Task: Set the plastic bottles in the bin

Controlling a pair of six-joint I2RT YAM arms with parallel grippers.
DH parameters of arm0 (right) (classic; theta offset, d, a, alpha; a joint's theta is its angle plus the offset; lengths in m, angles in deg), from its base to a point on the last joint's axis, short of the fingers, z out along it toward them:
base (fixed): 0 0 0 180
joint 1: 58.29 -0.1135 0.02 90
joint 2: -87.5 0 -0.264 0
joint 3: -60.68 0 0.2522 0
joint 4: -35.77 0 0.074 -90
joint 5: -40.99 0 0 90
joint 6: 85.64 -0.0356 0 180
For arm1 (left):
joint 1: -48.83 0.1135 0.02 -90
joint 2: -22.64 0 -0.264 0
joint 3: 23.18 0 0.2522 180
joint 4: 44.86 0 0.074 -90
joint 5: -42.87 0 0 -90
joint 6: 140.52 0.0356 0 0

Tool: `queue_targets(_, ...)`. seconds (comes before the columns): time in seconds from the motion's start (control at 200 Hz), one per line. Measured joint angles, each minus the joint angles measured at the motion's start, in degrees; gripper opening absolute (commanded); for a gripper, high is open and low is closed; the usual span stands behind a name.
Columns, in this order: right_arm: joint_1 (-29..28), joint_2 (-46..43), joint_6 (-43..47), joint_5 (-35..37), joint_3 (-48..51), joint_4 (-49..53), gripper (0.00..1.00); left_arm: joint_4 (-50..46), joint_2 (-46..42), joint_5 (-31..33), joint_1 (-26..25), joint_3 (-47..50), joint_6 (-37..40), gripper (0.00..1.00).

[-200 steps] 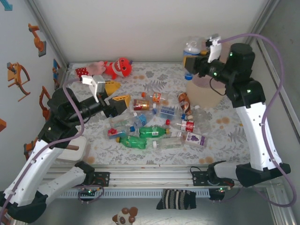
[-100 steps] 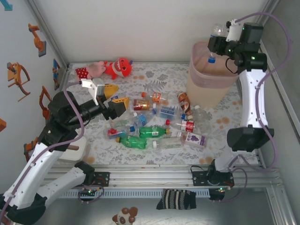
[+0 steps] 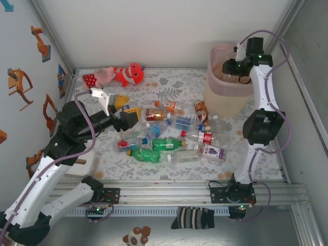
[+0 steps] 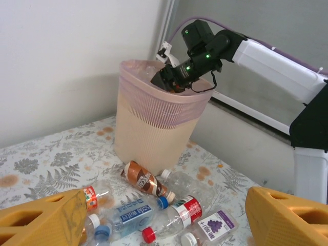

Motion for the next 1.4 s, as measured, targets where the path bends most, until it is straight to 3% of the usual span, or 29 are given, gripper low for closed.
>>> queue_targets(0.671, -0.2, 15.1, 1.9, 0.8, -3.6, 5.5, 0.46, -0.3, 3.3, 1.6, 0.0, 0.1, -0.4, 0.8)
queue_targets(0.921, -0.4, 17.3, 2.2, 0.8, -4.2, 6.7, 0.6, -0.6, 4.3, 2.5, 0.0, 0.1, -0.7, 0.8)
queue_targets(1.397, -0.4, 16.4, 2.6, 0.8, -4.4, 6.8, 0.69, -2.3, 4.9, 3.6, 0.0, 0.1, -0.9, 0.8)
